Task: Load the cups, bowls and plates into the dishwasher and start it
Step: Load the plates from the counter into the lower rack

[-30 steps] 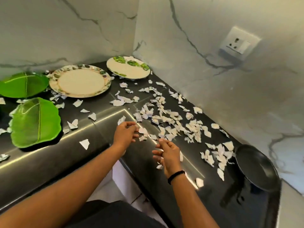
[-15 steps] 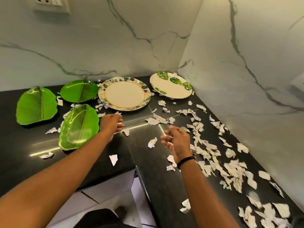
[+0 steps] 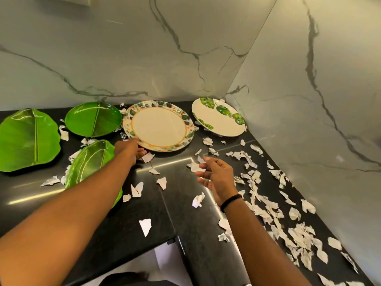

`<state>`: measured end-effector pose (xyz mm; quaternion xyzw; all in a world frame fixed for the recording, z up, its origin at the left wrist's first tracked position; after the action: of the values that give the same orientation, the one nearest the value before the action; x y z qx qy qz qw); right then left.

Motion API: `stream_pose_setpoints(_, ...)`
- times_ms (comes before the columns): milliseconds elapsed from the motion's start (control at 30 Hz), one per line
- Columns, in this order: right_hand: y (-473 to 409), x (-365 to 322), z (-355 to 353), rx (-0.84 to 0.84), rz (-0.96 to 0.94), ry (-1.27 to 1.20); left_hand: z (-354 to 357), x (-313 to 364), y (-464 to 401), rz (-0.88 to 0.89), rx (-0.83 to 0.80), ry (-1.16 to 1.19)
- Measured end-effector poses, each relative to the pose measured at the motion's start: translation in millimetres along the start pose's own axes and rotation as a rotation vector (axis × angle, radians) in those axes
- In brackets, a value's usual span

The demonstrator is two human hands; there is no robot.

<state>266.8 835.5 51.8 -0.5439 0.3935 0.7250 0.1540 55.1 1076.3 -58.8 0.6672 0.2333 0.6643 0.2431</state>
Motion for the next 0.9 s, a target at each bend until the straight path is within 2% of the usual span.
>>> stream_pose_setpoints(133,-10.0,-9.8,-3.8,0.032,-0.019,0.026,6.2,0.5,-5.4,0.000,0.020,-0.086)
stream_pose_setpoints(300,-18.8,-22.2,-2.6,0.033,-0.033,0.041,24.2,3.0,-2.1,-0.021,-0.082,-0.120)
stream_pose_setpoints(400,-22.5,-33.9,-6.0,0.050,-0.058,0.028,35.6,20.6,9.1,0.056,-0.148,-0.159)
stream_pose_setpoints(600,-24.5,-68.1,-18.0,0.091,-0.140,0.015,26.6,54.9,39.9,0.217,-0.107,-0.064)
stream_pose_setpoints(733,-19.0,-78.8,-25.5,0.136,-0.165,-0.002,22.2,56.0,69.1,0.283,-0.194,0.031)
stream_pose_setpoints(900,-15.9,-80.6,-45.1,0.207,-0.180,-0.028,20.7,57.2,103.1,0.318,-0.357,0.011)
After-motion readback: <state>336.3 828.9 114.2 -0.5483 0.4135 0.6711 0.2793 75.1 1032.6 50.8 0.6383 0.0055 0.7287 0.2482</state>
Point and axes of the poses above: each hand's wrist, its own y-axis away from the middle knuckle, its own z-axis out of the palm, x = y × z, the point moved 10 cm from there along -y, towards the middle knuckle, and after that the axes turned 3 degrees about -y, right-handed, at the moved point
